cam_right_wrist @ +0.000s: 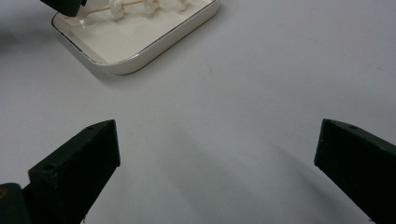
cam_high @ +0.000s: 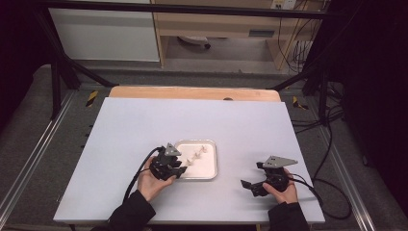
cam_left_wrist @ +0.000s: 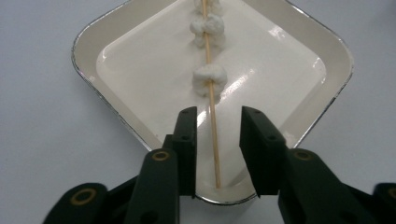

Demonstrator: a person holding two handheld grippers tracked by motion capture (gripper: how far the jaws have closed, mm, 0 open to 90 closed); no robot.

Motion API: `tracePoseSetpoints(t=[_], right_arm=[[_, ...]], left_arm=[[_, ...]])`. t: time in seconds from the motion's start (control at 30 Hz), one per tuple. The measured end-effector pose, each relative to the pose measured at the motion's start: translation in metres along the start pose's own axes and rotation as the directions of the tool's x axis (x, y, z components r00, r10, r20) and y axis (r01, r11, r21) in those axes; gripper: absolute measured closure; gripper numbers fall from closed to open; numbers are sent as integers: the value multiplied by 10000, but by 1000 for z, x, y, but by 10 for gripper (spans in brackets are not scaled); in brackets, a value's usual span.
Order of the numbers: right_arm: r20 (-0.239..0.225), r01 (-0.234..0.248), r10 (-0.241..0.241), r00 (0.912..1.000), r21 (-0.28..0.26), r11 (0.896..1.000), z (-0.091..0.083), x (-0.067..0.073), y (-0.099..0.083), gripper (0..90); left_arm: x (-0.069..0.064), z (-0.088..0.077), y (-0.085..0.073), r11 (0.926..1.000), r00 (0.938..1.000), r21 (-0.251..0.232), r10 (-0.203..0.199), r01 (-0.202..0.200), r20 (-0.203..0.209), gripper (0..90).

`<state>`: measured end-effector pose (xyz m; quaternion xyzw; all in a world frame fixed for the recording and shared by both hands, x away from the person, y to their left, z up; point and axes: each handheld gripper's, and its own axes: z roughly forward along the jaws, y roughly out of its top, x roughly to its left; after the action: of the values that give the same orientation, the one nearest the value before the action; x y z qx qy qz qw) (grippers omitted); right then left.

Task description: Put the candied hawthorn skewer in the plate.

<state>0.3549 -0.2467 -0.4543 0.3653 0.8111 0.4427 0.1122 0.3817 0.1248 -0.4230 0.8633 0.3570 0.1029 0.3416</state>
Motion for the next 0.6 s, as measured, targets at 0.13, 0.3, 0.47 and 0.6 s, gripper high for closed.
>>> tracePoseSetpoints(t=[0.13,0.3,0.47,0.6], right_arm=[[19,10,-10,10000,-5,10000,0,0,0,9],[-4,-28,28,10000,-12,10000,-1,0,0,8],[2,-68,68,10000,-25,10000,-1,0,0,9],[4,-106,106,9999,-84,9999,-2,0,1,8]], left_arm=[[3,-6,-1,9993,9992,-192,320,-315,243,519],[9,-17,-5,9976,9975,-424,569,-552,412,379],[17,-28,-13,9963,9976,-674,566,-539,389,300],[25,-36,-22,9956,9980,-813,506,-475,365,224]])
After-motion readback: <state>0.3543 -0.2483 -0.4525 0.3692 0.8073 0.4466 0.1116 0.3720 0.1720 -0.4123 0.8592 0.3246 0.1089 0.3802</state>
